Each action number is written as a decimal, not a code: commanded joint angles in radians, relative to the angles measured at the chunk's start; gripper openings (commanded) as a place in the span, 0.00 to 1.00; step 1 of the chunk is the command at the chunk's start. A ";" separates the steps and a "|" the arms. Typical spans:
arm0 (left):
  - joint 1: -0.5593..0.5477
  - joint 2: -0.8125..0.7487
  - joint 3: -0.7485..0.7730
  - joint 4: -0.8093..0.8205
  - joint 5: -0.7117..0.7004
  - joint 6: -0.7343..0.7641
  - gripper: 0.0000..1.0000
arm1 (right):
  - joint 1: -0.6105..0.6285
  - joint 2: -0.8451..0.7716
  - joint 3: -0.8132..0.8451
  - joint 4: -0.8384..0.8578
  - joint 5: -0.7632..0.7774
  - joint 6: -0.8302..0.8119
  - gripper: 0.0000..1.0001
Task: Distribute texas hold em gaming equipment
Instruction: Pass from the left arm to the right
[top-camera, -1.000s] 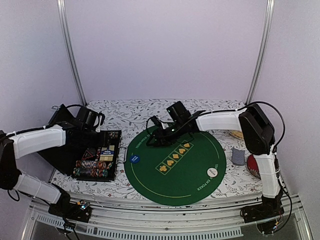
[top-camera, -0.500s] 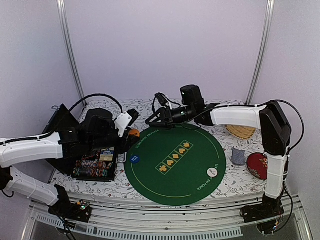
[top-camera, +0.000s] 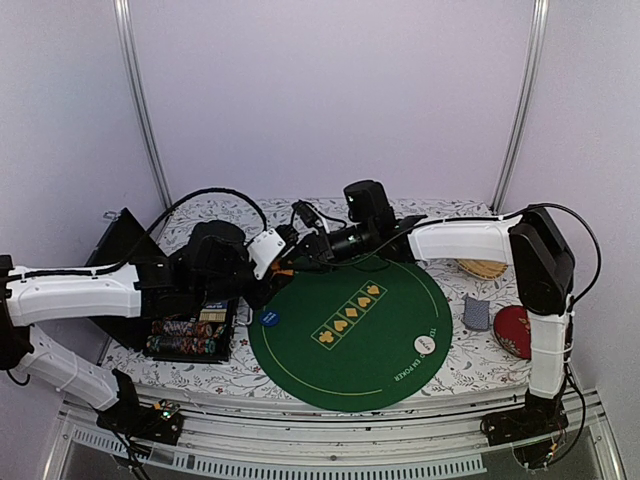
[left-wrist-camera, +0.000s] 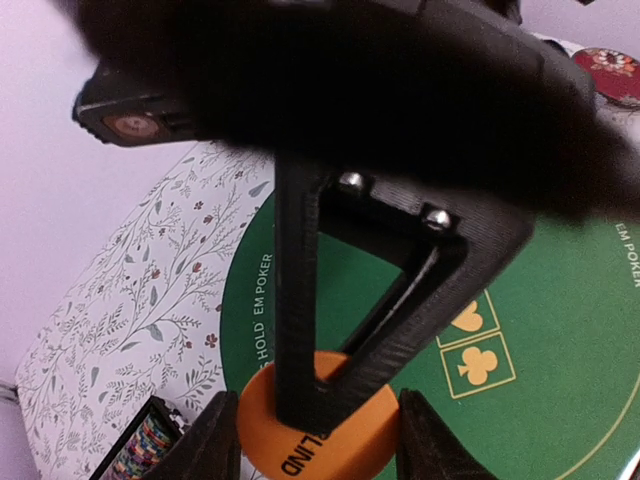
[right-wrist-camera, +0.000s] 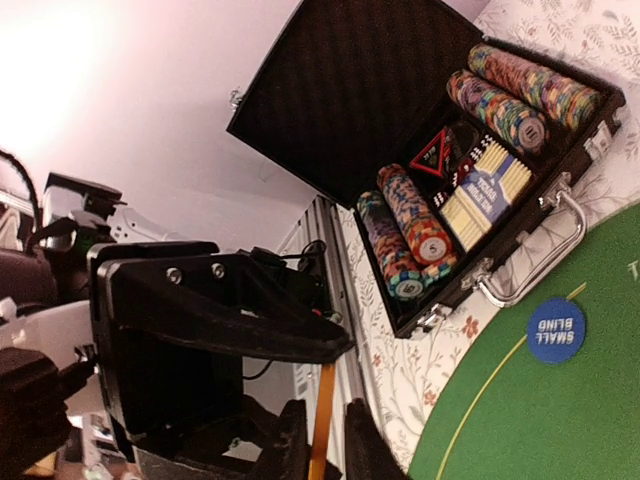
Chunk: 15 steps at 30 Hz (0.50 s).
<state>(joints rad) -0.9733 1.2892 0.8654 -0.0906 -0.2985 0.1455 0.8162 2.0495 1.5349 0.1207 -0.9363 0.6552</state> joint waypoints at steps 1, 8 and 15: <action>-0.019 0.015 0.031 0.029 -0.018 0.012 0.34 | 0.000 0.020 0.031 -0.028 0.011 -0.025 0.04; -0.019 0.019 0.029 0.004 -0.082 -0.055 0.81 | -0.093 -0.078 -0.058 -0.078 0.089 -0.106 0.02; 0.078 0.058 0.015 -0.063 -0.032 -0.281 0.98 | -0.375 -0.065 -0.185 -0.046 0.115 -0.098 0.02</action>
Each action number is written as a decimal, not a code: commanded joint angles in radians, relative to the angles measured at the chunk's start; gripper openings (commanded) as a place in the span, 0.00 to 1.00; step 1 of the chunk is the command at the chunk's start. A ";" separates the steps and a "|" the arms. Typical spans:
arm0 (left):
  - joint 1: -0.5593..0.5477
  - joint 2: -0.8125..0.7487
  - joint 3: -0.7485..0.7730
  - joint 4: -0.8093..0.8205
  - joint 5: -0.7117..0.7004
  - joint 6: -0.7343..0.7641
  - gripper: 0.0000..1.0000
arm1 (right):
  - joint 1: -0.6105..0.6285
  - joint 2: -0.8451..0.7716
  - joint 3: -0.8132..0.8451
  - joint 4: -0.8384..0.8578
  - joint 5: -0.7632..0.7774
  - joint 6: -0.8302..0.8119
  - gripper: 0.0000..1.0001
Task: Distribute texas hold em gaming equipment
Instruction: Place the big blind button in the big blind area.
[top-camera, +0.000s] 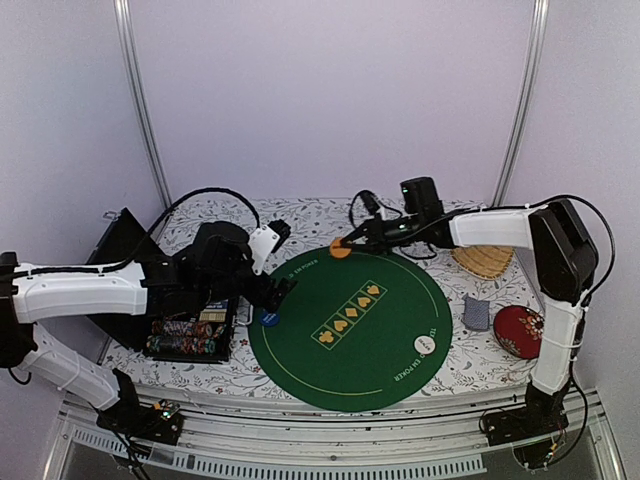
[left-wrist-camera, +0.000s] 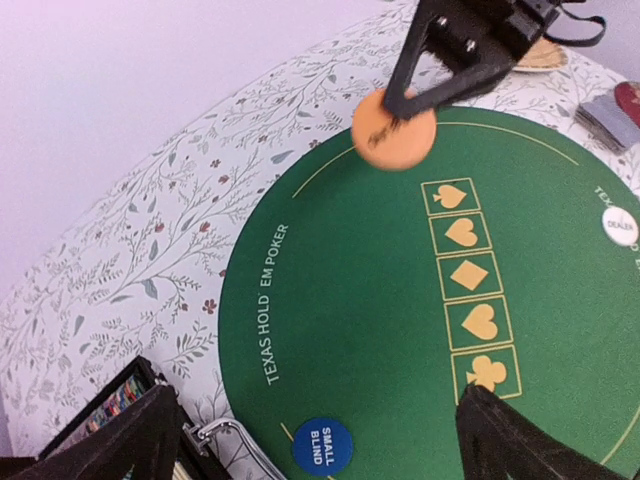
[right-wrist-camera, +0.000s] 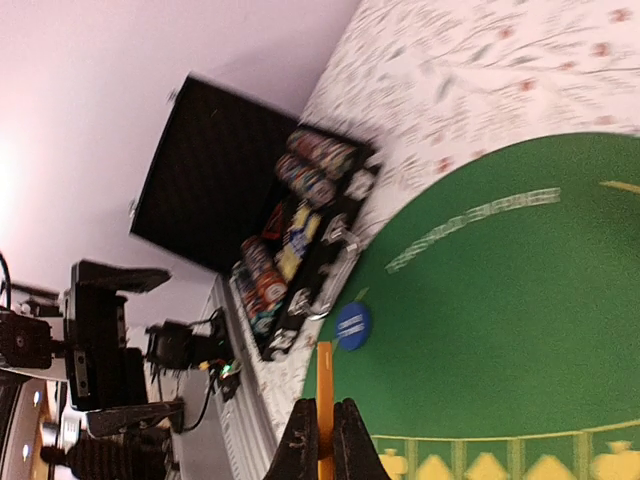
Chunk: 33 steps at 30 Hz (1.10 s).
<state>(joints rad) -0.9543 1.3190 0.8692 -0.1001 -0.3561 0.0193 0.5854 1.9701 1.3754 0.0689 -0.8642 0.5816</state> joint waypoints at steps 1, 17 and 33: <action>0.076 0.039 0.008 -0.065 0.032 -0.183 0.98 | -0.175 0.045 -0.014 0.005 0.045 -0.021 0.02; 0.219 0.029 -0.103 -0.134 0.043 -0.321 0.98 | -0.197 0.503 0.327 0.040 0.134 0.216 0.02; 0.258 -0.003 -0.116 -0.153 0.045 -0.328 0.98 | -0.135 0.615 0.500 -0.064 0.204 0.240 0.03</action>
<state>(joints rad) -0.7162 1.3392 0.7692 -0.2485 -0.3199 -0.2905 0.4194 2.5401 1.8481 0.0582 -0.6975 0.8238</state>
